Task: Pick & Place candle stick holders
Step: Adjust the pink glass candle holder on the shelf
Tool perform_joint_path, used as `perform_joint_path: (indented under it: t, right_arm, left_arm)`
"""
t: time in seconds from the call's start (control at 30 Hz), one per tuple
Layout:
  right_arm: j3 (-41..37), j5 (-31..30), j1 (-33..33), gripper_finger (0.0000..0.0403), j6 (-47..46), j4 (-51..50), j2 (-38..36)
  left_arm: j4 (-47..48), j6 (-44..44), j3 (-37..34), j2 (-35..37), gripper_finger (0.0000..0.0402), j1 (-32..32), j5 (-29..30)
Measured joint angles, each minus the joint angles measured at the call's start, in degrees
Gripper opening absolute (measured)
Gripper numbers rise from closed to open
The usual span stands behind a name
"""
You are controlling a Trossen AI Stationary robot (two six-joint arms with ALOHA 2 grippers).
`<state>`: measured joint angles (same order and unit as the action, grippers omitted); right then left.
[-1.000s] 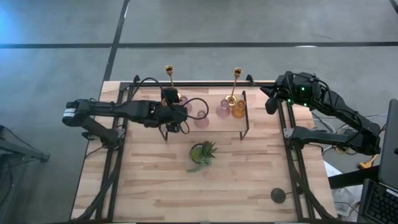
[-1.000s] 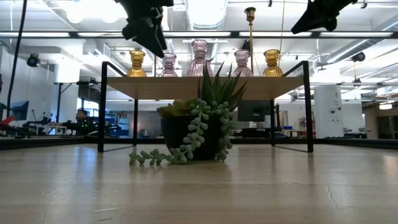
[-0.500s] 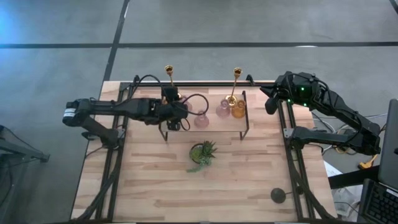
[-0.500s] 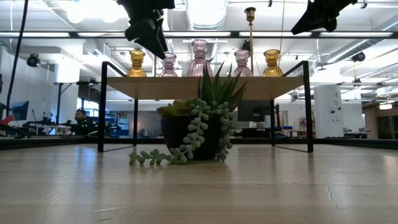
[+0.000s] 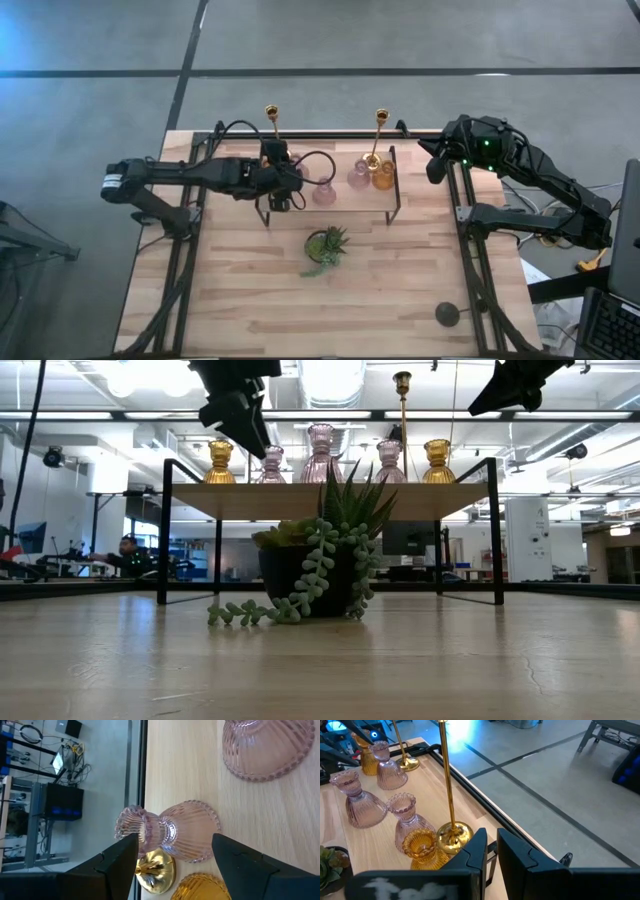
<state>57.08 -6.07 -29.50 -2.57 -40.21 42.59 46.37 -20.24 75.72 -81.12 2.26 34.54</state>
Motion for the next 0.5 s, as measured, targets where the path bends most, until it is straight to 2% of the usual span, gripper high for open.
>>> perform_joint_path:
  t: [0.5]
  right_arm:
    - [0.00, 0.01, 0.00, 0.0038, 0.02, 0.00, 0.00]
  left_arm:
    - [1.62, 1.79, 0.00, 0.00, 0.0257, 0.02, -0.89]
